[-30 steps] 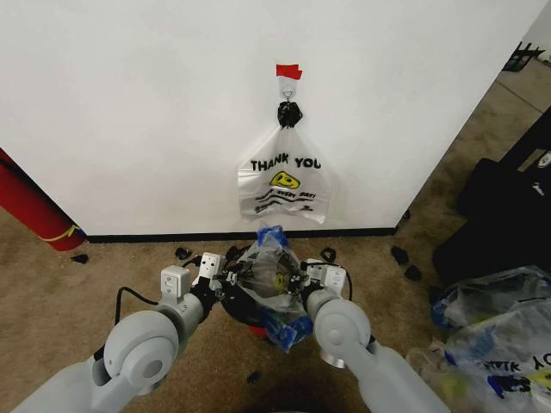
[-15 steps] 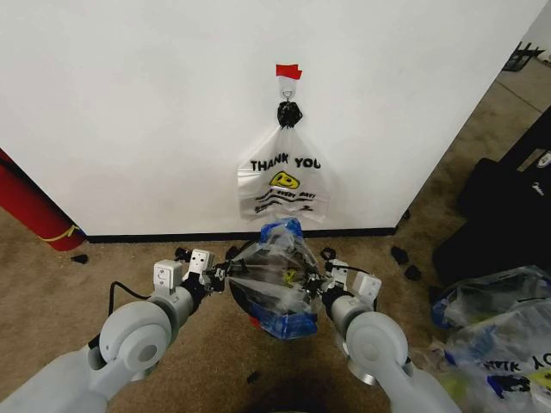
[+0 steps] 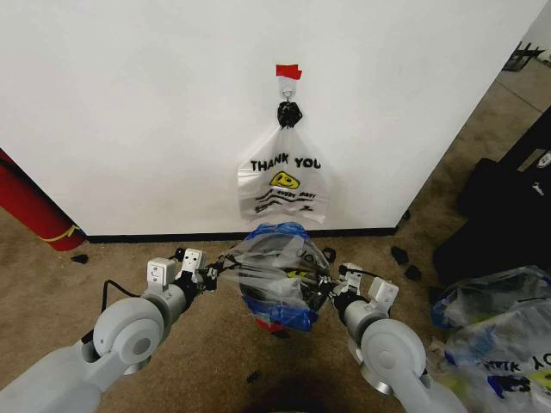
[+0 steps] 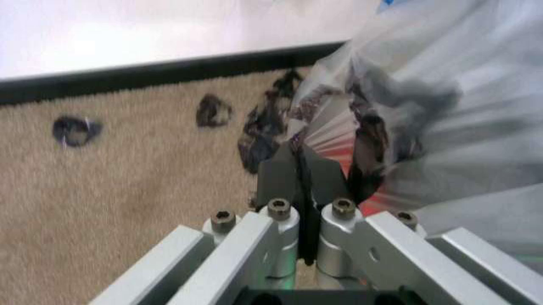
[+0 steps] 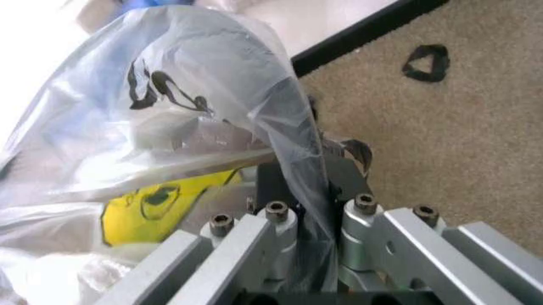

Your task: Pick up the garbage bag from the wall and place it over the trash bin.

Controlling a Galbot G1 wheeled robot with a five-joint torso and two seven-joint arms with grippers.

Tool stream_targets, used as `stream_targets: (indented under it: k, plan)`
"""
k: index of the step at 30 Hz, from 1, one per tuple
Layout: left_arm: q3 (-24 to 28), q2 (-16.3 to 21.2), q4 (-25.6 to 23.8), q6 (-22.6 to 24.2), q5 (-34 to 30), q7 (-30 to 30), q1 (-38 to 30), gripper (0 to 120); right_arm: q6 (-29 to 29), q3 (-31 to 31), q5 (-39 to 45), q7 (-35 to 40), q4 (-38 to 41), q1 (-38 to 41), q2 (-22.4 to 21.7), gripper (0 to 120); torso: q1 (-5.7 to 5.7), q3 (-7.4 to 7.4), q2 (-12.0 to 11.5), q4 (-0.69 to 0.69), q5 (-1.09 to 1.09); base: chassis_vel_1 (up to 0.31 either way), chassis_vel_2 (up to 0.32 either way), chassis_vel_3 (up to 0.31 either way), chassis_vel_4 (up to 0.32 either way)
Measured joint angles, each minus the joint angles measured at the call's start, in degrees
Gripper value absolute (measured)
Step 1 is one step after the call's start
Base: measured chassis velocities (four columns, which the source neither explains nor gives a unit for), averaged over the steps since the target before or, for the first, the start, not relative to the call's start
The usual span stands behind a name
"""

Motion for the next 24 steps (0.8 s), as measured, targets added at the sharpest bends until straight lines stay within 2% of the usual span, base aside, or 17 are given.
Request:
stream_targets:
  k: [5,12,16,19,20,22,24]
  plan:
    - [1.3,-1.9,3.5,-2.0,0.8,1.5,0.0,0,-0.2,1.7,1.6,-0.5,1.1,-0.8,-0.3,1,0.0,0.0,0.0,-0.01,0.01,0.0,0.0,0.0,0.0]
    - [1.9,-3.7,3.1,-4.0,2.2,2.0,0.5,0,-0.1,2.3,1.9,-0.6,1.3,-1.1,-0.3,1,0.0,0.0,0.0,0.0,0.0,0.0,0.0,0.0,0.0]
    - [0.8,-4.0,0.8,-4.1,2.4,1.2,0.7,9,0.0,2.2,1.4,-0.4,0.6,-1.0,0.1,1,0.0,0.0,0.0,-0.01,0.01,0.0,0.0,0.0,0.0]
    - [-0.4,-3.8,-2.0,-4.2,2.8,0.5,1.1,23,0.0,2.7,0.9,0.0,0.0,-1.0,0.6,1,0.0,0.0,0.0,0.02,0.02,0.0,0.0,0.0,0.0]
    - [-0.5,-3.7,-2.3,-4.2,2.8,0.5,1.1,25,0.0,2.9,0.9,0.2,-0.1,-1.0,0.7,1,0.0,0.0,0.0,0.01,0.02,0.0,0.0,0.0,0.0]
    - [-1.4,-3.0,-4.6,-4.3,3.1,0.4,1.7,35,0.0,3.5,0.8,0.8,-0.5,-0.9,0.9,1,0.0,0.0,0.0,-0.02,0.01,0.0,0.0,0.0,0.0]
    - [-2.0,-2.6,-5.5,-4.4,3.3,0.4,2.1,38,0.0,3.6,0.8,1.0,-0.7,-0.7,1.0,1,0.0,0.0,0.0,-0.01,0.02,0.0,0.0,0.0,0.0]
